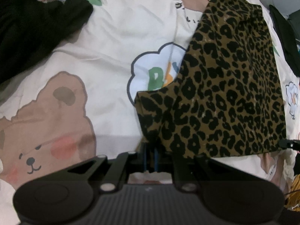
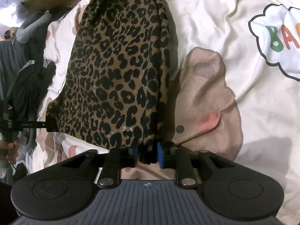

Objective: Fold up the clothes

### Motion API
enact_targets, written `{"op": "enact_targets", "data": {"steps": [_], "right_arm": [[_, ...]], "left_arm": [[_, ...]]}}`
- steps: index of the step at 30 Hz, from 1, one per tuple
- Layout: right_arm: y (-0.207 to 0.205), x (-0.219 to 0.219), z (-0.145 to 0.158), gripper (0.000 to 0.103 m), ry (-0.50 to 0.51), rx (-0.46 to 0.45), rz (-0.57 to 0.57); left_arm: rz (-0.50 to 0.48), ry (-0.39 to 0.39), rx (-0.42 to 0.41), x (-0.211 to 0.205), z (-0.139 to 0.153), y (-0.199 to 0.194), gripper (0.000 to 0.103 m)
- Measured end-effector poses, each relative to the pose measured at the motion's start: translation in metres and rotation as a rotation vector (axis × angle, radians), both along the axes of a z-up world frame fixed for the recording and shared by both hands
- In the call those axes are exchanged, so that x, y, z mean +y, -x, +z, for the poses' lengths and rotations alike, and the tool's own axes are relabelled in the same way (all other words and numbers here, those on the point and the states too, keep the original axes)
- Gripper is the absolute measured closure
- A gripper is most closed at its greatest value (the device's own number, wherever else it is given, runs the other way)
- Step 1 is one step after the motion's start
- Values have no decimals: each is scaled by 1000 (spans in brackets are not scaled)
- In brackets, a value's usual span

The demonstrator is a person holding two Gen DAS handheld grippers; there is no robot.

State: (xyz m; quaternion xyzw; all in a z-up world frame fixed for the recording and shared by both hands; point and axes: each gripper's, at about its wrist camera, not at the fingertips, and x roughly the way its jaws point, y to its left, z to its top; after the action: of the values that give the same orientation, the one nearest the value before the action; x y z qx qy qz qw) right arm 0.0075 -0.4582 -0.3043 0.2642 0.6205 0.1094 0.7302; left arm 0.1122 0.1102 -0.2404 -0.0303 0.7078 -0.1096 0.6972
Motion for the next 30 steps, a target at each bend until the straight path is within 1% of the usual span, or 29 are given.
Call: {"op": "enact_targets", "data": {"steps": [1,4,7,9,10,11,12,20,25,28,30], "right_arm": [[1,-3,1,70,-4,-6,-13],[-3,-10,3,63,-1,-19,-43],[-12,-3,-3,63,7,-28,-28],[-14,-1,-10,64,12,-16,-16],[-14,0,-13,73,16,-8,-10],[-14,2,-16,98,20,1,-3],[-14,3,-19,101,24,9,4],[-6,0,-1,102,-7,9,11],[1,2,8,103,-7,32,37],[6,3,7,103,-8,46,53],[6,4,3,103,-4,53,47]], "left_arm": [[4,1,3,1,-1,-2,95],[8,-2,6,1,-3,-9,94],[9,-7,6,0,-3,-16,94],[8,-9,4,0,-3,-19,94],[6,-10,3,0,-2,-20,94],[3,-10,2,0,-1,-21,94],[0,-10,2,1,0,-22,94],[-1,2,12,7,19,-39,95],[-18,10,16,10,33,-38,95],[-22,12,22,17,39,-18,95],[-19,8,23,19,36,-2,95]]}}
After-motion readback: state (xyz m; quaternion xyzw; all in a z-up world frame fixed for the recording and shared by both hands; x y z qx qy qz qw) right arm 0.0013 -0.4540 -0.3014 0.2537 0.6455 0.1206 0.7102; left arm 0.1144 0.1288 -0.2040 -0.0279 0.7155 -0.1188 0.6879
